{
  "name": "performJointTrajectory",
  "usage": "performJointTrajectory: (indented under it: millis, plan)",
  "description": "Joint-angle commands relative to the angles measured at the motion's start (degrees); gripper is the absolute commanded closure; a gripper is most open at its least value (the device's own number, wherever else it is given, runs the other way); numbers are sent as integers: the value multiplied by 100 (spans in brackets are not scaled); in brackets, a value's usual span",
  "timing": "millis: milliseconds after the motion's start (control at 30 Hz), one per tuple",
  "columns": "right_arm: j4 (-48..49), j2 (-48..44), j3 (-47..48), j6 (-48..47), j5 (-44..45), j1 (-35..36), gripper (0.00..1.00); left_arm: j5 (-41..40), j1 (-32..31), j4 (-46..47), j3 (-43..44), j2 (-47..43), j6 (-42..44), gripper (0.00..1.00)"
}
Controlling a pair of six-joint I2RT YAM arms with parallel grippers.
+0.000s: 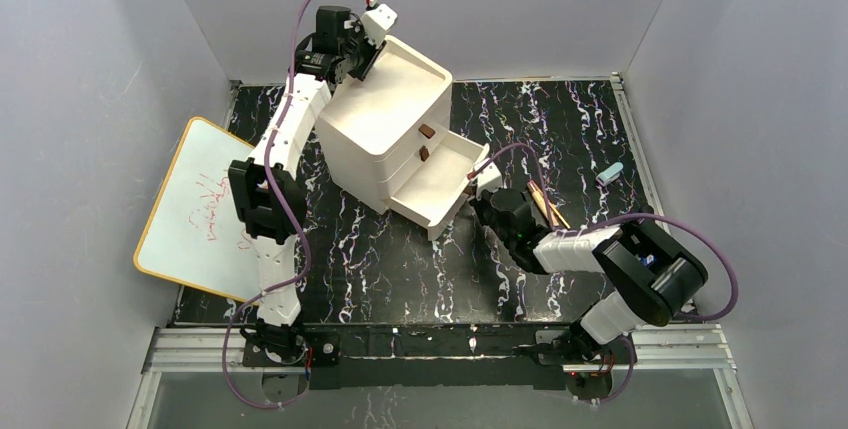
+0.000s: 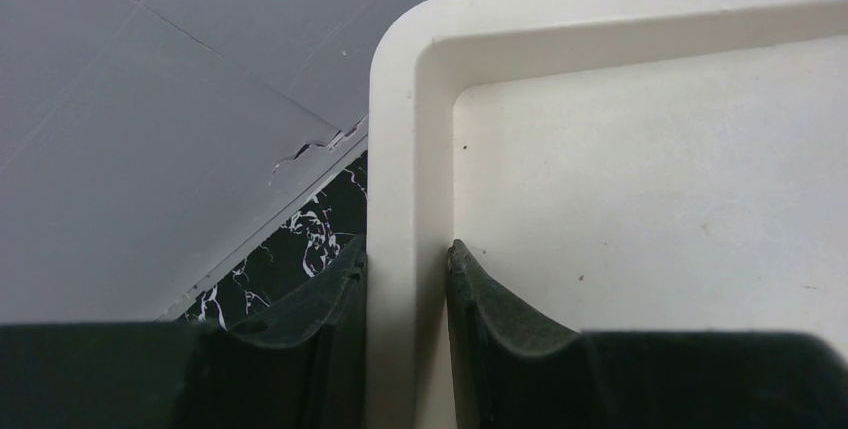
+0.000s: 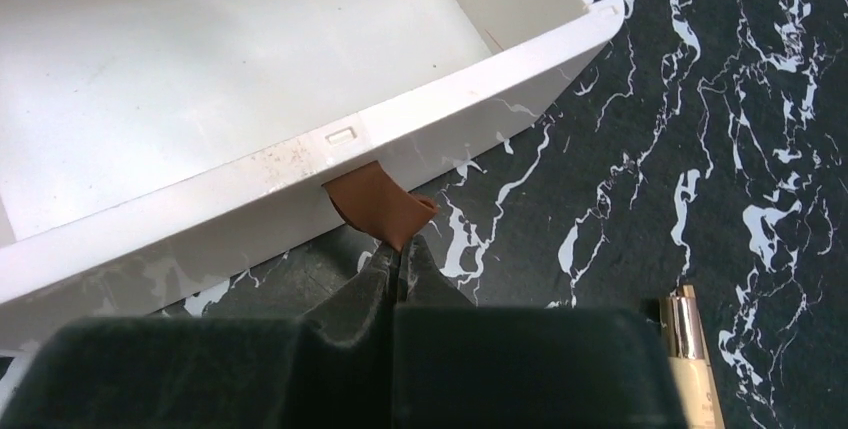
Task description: Organize the makeup
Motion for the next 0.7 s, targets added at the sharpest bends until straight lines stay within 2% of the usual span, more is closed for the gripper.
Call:
performJointTrajectory:
  millis: [0, 133, 167, 333, 467, 533, 667]
  plan:
    - [-437, -161, 274, 234, 627, -40, 92, 57, -251, -1216, -347, 483, 294, 100]
    - [-1376, 6, 936, 389, 825, -38, 38, 62, -256, -1219, -346, 460, 297, 100]
    - [-1497, -3, 1051, 410, 871, -36, 31, 66, -259, -1216, -357, 455, 298, 100]
    - [-1630, -242, 1433, 102, 1281, -41, 21, 51, -261, -1200, -376, 430, 306, 100]
    - [-2413, -333, 1943, -134, 1835, -222, 20, 49, -260, -1204, -375, 424, 307, 100]
    - [-3018, -362, 2209, 55, 1969, -486, 21, 50, -260, -1204, -375, 417, 306, 100]
    - [-3987, -579, 2427, 845, 1502, -1348, 24, 50, -263, -1204, -366, 405, 303, 100]
